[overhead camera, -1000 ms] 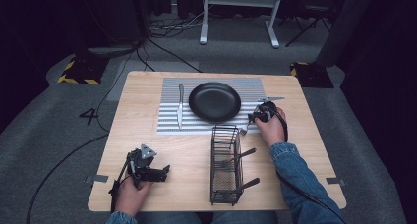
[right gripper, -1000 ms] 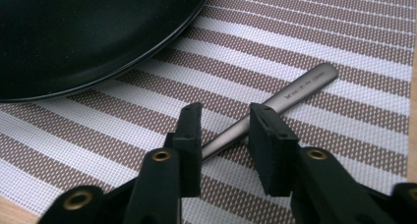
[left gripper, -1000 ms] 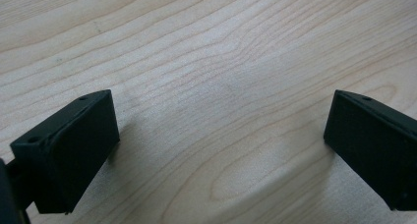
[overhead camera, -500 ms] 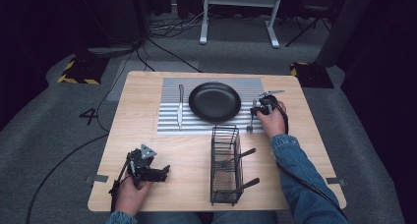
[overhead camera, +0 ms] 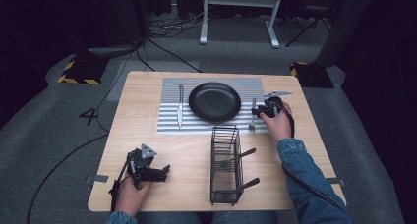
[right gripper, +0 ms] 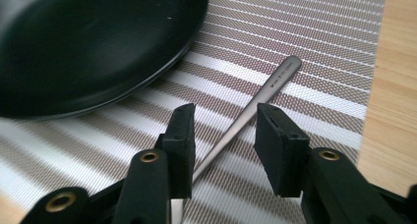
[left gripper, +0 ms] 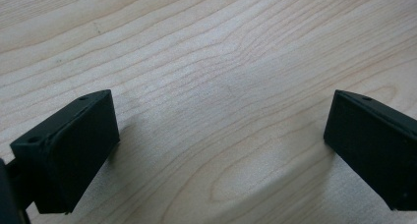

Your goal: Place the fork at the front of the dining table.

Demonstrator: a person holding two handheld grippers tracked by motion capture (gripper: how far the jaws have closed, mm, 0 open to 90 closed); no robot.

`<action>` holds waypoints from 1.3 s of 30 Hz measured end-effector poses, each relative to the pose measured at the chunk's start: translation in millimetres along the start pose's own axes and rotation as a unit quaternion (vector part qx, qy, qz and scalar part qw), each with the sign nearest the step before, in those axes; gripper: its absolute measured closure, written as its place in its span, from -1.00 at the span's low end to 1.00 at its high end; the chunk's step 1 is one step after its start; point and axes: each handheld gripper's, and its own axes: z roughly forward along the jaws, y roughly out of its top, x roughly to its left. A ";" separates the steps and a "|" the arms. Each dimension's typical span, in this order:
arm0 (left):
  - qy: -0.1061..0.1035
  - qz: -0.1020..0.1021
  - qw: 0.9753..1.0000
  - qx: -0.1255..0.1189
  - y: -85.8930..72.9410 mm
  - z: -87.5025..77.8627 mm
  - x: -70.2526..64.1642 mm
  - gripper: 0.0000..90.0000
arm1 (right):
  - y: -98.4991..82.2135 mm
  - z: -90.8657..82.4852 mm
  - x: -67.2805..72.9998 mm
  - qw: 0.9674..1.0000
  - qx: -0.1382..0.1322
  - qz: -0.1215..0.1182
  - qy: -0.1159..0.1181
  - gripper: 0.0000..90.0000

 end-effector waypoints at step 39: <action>0.001 0.001 1.000 0.000 0.4 0.2 0.1 -0.99 | -44.2 -37.2 27.3 0.997 0.055 -0.033 0.031 0.49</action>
